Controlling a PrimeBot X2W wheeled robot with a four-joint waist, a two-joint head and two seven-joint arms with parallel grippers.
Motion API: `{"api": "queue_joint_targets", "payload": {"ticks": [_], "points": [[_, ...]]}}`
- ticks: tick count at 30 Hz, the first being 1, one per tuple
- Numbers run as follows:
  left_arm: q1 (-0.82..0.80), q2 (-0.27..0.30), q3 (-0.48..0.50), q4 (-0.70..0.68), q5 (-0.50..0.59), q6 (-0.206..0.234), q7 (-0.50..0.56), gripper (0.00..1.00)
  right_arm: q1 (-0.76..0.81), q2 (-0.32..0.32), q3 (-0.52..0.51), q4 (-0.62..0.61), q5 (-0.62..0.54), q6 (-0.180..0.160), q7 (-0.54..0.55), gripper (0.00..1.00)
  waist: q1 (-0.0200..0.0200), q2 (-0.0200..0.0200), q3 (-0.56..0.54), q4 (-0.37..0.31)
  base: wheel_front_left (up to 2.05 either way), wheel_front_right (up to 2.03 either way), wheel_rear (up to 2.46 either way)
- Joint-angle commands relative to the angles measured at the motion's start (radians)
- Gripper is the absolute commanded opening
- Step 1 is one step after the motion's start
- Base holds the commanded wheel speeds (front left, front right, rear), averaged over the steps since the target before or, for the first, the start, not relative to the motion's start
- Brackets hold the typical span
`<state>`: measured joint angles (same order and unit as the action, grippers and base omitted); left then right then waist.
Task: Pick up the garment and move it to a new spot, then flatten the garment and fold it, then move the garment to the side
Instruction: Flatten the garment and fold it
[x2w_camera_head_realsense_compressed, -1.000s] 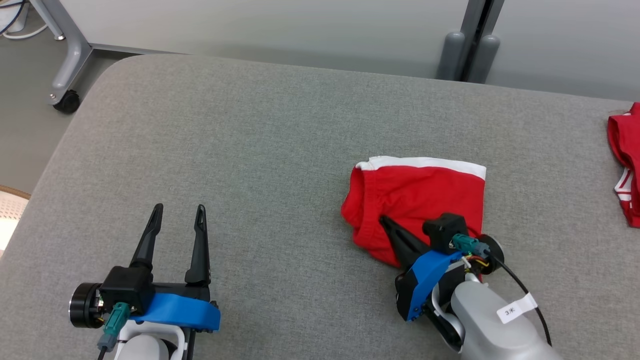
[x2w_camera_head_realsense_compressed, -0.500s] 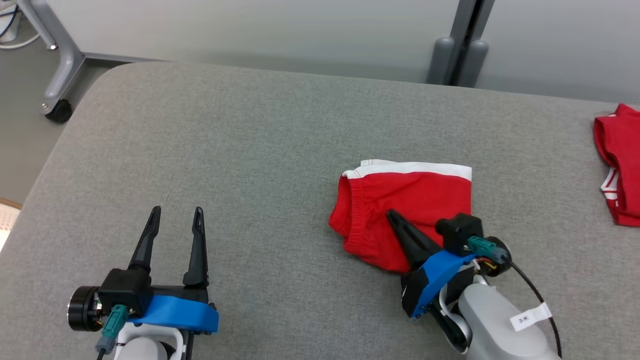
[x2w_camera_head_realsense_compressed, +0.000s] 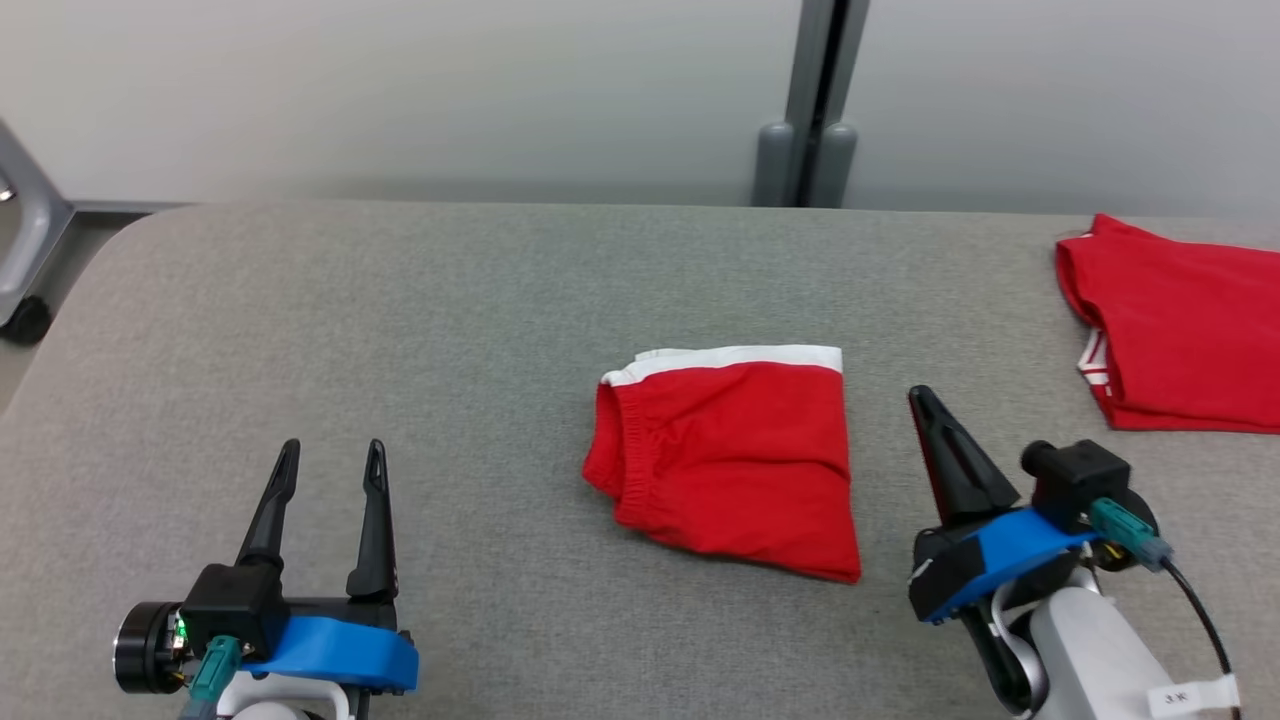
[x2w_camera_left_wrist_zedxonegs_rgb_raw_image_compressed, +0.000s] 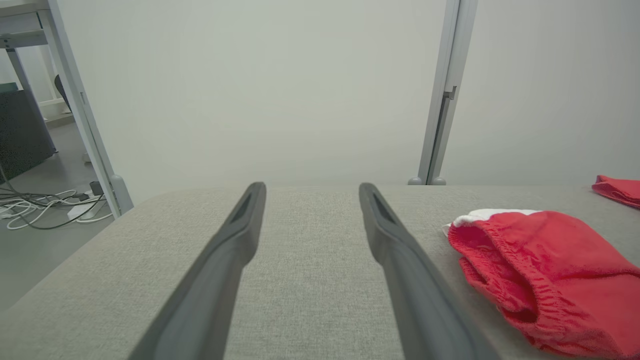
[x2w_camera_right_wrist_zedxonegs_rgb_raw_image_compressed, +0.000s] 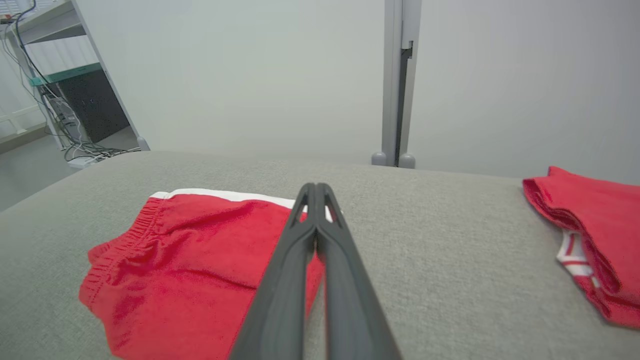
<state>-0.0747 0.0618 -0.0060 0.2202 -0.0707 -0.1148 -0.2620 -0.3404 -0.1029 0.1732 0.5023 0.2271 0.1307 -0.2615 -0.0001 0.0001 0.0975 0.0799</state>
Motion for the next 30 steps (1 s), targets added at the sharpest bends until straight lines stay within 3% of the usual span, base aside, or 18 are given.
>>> {"api": "queue_joint_targets", "payload": {"ticks": [1,5,6,8,9,10,30], "points": [[0.009,0.007,0.006,-0.004,0.004,0.004,-0.004,1.00,0.032,0.000,-0.025,-0.023,-0.013,0.000,-0.004,0.00,0.0001,-0.0001,-0.018,-0.024,0.00,0.00,0.00],[0.018,0.008,0.009,-0.009,0.007,0.006,-0.004,1.00,0.067,0.008,-0.074,-0.071,-0.035,0.000,-0.004,0.02,0.0001,-0.0001,-0.030,-0.048,0.00,0.00,0.00],[0.021,0.009,0.010,-0.009,0.008,0.007,-0.004,1.00,0.080,0.010,-0.090,-0.085,-0.041,0.000,-0.004,0.21,0.0001,-0.0001,-0.033,-0.054,0.00,0.00,0.00],[0.024,0.012,0.013,-0.011,0.011,0.007,-0.004,1.00,0.103,0.015,-0.118,-0.114,-0.051,0.000,-0.004,0.44,0.0001,-0.0001,-0.040,-0.066,0.00,0.00,0.00],[0.027,0.012,0.013,-0.012,0.011,0.009,-0.004,1.00,0.115,0.018,-0.129,-0.129,-0.056,0.000,-0.004,0.75,0.0001,-0.0001,-0.045,-0.072,0.00,0.00,0.00],[0.030,0.012,0.014,-0.014,0.012,0.009,-0.004,1.00,0.127,0.021,-0.141,-0.141,-0.061,0.000,-0.004,0.97,0.0001,-0.0001,-0.049,-0.077,0.00,0.00,0.00],[0.089,0.020,0.030,-0.045,0.018,0.029,-0.004,1.00,0.300,0.052,-0.238,-0.308,-0.105,0.000,0.038,1.00,0.0001,-0.0001,-0.087,-0.083,0.00,0.00,0.00]]}}
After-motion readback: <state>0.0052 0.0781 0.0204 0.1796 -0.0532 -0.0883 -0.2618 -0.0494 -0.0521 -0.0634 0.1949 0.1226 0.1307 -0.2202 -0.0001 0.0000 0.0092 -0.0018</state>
